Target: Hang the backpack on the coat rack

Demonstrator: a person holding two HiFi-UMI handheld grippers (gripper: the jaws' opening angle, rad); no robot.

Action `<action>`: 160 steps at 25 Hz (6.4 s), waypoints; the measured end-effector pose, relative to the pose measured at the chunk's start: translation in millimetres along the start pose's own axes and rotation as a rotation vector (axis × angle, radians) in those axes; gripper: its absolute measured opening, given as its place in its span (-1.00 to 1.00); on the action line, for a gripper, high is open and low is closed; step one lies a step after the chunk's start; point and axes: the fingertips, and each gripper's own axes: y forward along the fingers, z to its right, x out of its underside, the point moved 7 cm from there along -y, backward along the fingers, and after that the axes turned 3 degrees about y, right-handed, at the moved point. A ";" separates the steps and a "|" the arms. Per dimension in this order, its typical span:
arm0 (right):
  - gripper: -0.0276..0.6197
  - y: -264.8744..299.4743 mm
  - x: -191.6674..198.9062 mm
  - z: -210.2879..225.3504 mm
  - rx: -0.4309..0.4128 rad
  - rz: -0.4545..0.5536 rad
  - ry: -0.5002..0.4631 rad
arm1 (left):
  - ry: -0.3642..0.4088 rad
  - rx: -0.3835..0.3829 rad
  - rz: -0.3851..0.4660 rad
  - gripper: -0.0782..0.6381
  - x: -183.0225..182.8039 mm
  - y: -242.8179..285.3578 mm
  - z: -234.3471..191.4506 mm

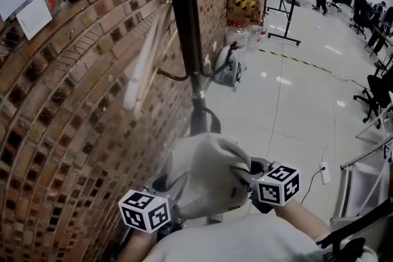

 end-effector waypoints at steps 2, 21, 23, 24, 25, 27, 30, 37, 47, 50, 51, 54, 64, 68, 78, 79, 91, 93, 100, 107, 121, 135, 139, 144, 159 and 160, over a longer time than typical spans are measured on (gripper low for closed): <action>-0.72 10.1 -0.8 6.7 0.000 -0.010 0.010 | -0.011 0.002 -0.014 -0.53 -0.1 7.8 -8.7; -0.72 66.9 1.1 56.7 0.014 -0.052 0.085 | -0.070 0.023 -0.091 -0.53 4.2 65.8 -57.0; -0.72 72.0 0.4 62.1 0.017 -0.056 0.097 | -0.074 0.024 -0.100 -0.53 3.8 71.3 -60.5; -0.72 74.2 -0.2 64.7 0.019 -0.056 0.103 | -0.074 0.025 -0.105 -0.53 3.2 74.1 -61.9; -0.72 76.2 -1.0 67.3 0.021 -0.055 0.108 | -0.075 0.027 -0.108 -0.53 2.5 76.8 -63.5; -0.72 80.8 -2.8 72.2 0.022 -0.053 0.110 | -0.077 0.026 -0.111 -0.53 1.2 81.8 -67.3; -0.72 89.6 -5.1 78.7 0.021 -0.057 0.111 | -0.084 0.024 -0.111 -0.53 0.2 89.5 -74.9; -0.72 105.3 -2.6 92.0 0.013 -0.063 0.132 | -0.108 0.036 -0.128 -0.52 3.6 105.4 -90.7; -0.72 124.9 21.0 113.1 -0.001 -0.097 0.163 | -0.116 0.065 -0.170 -0.52 27.8 124.4 -105.6; -0.72 131.4 23.2 118.7 0.001 -0.094 0.140 | -0.105 0.079 -0.159 -0.52 32.6 129.1 -111.9; -0.72 132.9 23.8 120.8 0.003 -0.093 0.130 | -0.099 0.077 -0.157 -0.52 33.7 130.8 -113.3; -0.70 135.9 23.2 126.3 0.007 -0.092 0.100 | -0.086 0.058 -0.148 -0.51 34.1 135.5 -117.6; -0.66 135.9 23.8 127.6 0.013 -0.095 0.000 | -0.064 0.031 -0.100 -0.47 36.6 137.0 -120.0; -0.53 135.0 23.8 127.8 0.041 -0.104 -0.067 | -0.046 -0.007 -0.082 -0.39 36.1 137.2 -120.0; 0.03 94.3 22.4 126.0 0.077 -0.082 -0.062 | -0.088 -0.061 -0.033 -0.02 34.3 115.0 -107.7; 0.03 86.6 21.1 122.4 0.077 -0.066 -0.060 | -0.085 -0.066 -0.027 -0.02 35.0 109.7 -103.7; -0.69 -33.7 58.8 36.7 -0.087 -0.005 0.005 | -0.049 0.028 -0.046 -0.52 81.1 44.9 24.9; -0.91 -61.6 71.2 13.8 -0.083 0.014 -0.045 | -0.012 0.068 -0.039 -0.78 90.8 30.3 62.9; -0.91 -147.9 113.4 -61.0 -0.196 0.066 -0.157 | 0.083 0.140 0.007 -0.78 114.7 -18.5 183.5; -0.91 -219.7 147.7 -136.8 -0.255 0.070 -0.227 | 0.144 0.120 0.031 -0.78 133.2 -87.7 265.2; -0.91 -239.1 236.7 -296.7 -0.196 0.022 -0.234 | 0.222 0.176 0.037 -0.78 207.8 -232.2 281.3; -0.91 -255.2 349.6 -462.7 -0.155 0.087 -0.147 | 0.235 0.186 0.031 -0.78 308.2 -411.3 282.1; -0.91 -260.7 360.1 -476.7 -0.147 0.094 -0.121 | 0.233 0.200 0.029 -0.78 318.9 -424.9 281.5; -0.91 -266.6 364.8 -481.2 -0.153 0.103 -0.082 | 0.228 0.230 0.023 -0.78 324.2 -425.0 283.0; -0.91 -256.9 371.8 -468.4 -0.108 0.060 -0.066 | 0.167 0.250 0.003 -0.78 327.2 -416.3 269.9; -0.91 -256.6 374.0 -468.2 -0.108 0.056 -0.061 | 0.164 0.250 -0.001 -0.78 329.0 -416.5 270.2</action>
